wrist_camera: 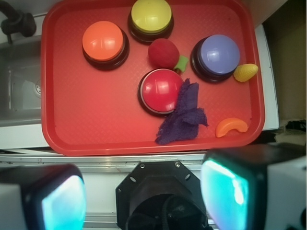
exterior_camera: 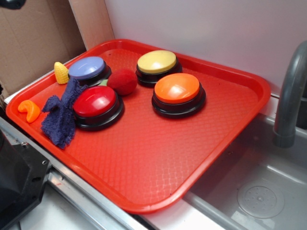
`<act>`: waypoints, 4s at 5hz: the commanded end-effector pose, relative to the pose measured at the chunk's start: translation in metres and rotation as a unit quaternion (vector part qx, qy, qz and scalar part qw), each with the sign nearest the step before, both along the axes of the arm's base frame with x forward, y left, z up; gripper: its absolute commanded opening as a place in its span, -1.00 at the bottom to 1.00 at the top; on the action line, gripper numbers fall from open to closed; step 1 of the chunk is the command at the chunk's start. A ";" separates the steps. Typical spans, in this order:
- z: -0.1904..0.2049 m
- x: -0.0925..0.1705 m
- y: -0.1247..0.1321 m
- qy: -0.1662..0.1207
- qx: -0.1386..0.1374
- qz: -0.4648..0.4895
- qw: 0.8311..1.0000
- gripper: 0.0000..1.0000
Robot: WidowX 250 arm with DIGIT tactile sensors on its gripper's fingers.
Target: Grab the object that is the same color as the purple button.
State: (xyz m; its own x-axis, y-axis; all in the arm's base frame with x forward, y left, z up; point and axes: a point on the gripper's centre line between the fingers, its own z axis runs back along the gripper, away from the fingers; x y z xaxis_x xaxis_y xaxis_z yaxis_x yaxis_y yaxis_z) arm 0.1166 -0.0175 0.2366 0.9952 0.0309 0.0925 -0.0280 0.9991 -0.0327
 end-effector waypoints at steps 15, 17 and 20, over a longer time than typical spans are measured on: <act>-0.217 0.021 0.065 -0.049 0.061 0.180 0.981 1.00; -0.216 0.018 0.066 -0.060 0.050 0.173 0.982 -1.00; -0.214 0.018 0.068 -0.059 0.056 0.181 0.980 -1.00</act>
State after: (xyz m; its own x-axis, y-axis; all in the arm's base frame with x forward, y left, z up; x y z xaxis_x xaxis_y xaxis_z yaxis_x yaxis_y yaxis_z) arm 0.1311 0.0487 0.0192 0.9035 0.3722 0.2126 -0.3915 0.9185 0.0555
